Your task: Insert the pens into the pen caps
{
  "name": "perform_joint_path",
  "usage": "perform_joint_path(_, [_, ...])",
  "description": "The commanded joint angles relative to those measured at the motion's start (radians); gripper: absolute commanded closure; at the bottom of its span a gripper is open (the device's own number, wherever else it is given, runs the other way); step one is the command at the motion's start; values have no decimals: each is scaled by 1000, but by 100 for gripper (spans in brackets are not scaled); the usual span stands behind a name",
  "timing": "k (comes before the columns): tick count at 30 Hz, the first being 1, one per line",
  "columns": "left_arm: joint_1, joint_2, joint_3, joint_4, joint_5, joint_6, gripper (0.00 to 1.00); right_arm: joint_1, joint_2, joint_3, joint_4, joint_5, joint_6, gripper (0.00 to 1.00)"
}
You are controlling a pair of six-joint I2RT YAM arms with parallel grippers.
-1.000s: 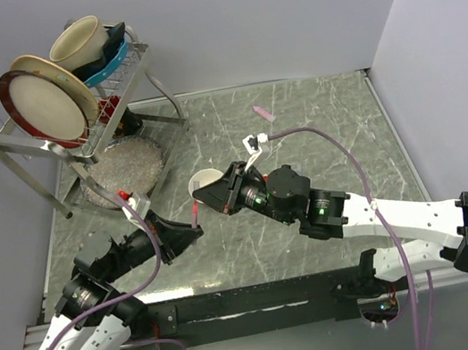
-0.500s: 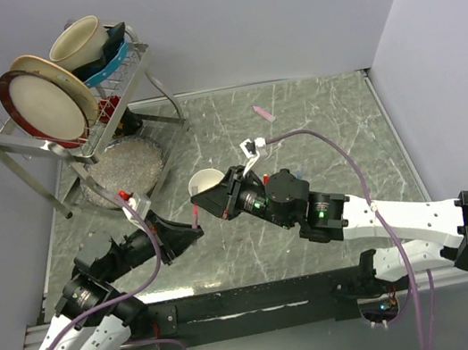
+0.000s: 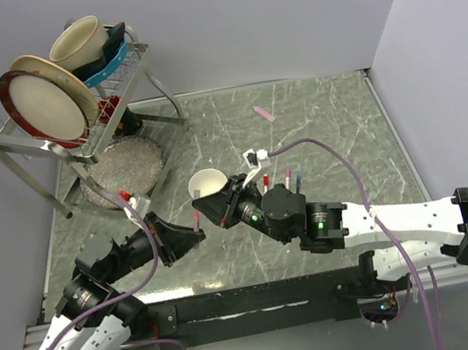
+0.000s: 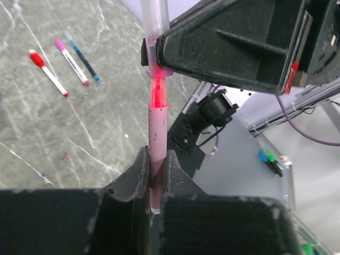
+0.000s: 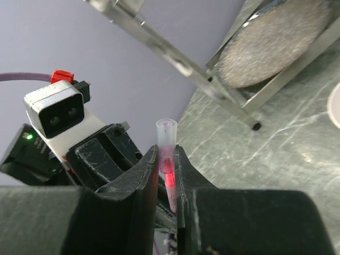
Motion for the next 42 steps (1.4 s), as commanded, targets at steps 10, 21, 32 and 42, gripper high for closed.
perform_joint_path(10, [8,101,107,170,-48,-58,99,164,67,49,-162,123,-97,100])
perform_joint_path(21, [8,106,109,187,-92,-60,99,185,27,-36,-62,-49,-3,100])
perform_joint_path(32, [8,57,72,193,-14,-15,99,180,-26,71,-156,19,18,68])
perform_joint_path(42, [8,-30,26,178,59,0,99,128,-65,185,-282,114,-25,37])
